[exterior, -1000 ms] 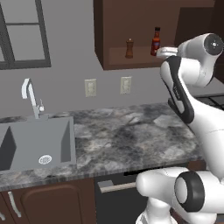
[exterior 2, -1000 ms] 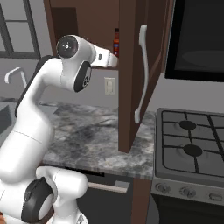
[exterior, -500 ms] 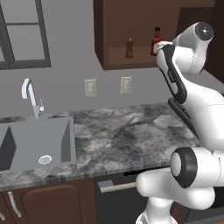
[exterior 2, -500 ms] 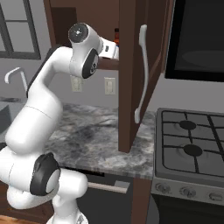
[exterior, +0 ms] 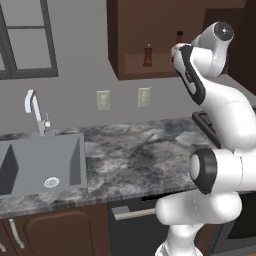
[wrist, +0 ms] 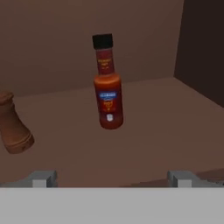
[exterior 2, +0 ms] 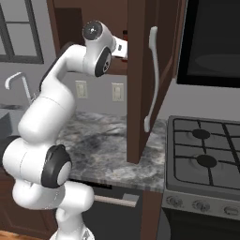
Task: Take 2 condiments from the cabinet and move them on the counter near the stove.Make sure the condiments are lined up with each other, next to each other.
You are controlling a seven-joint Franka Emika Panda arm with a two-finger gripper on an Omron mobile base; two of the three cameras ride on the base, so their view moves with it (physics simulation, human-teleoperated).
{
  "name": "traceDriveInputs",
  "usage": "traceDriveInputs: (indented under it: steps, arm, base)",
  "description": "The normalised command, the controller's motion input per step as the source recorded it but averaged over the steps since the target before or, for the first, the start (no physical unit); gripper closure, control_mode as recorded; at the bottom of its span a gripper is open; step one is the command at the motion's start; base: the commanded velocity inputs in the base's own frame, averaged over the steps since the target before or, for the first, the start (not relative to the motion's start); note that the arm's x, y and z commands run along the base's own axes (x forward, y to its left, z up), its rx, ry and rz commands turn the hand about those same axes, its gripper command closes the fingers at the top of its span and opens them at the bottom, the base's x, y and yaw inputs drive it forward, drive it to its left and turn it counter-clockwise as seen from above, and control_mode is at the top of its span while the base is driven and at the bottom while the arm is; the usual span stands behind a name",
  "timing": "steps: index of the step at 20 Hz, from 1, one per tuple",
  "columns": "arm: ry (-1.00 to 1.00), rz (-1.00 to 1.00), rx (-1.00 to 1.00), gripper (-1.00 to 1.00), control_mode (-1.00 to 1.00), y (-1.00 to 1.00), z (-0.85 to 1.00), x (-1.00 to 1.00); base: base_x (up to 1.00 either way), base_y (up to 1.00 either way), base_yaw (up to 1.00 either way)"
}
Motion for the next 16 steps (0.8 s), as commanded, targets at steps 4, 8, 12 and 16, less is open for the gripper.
traceDriveInputs:
  steps: [4,8,12,16]
  arm:
    - [0.0,0.0,0.0,-1.0,-1.0,0.0,-0.02,0.38]
    - [0.01,0.0,0.0,-1.0,-1.0,0.0,-0.01,0.44]
    - [0.02,0.0,0.0,-1.0,-1.0,0.0,-0.03,0.43]
    - [0.02,0.0,0.0,-1.0,-1.0,0.0,-0.05,0.42]
  base:
    - [0.0,0.0,0.0]
    - [0.0,0.0,0.0]
    - [0.0,0.0,0.0]
    - [0.0,0.0,0.0]
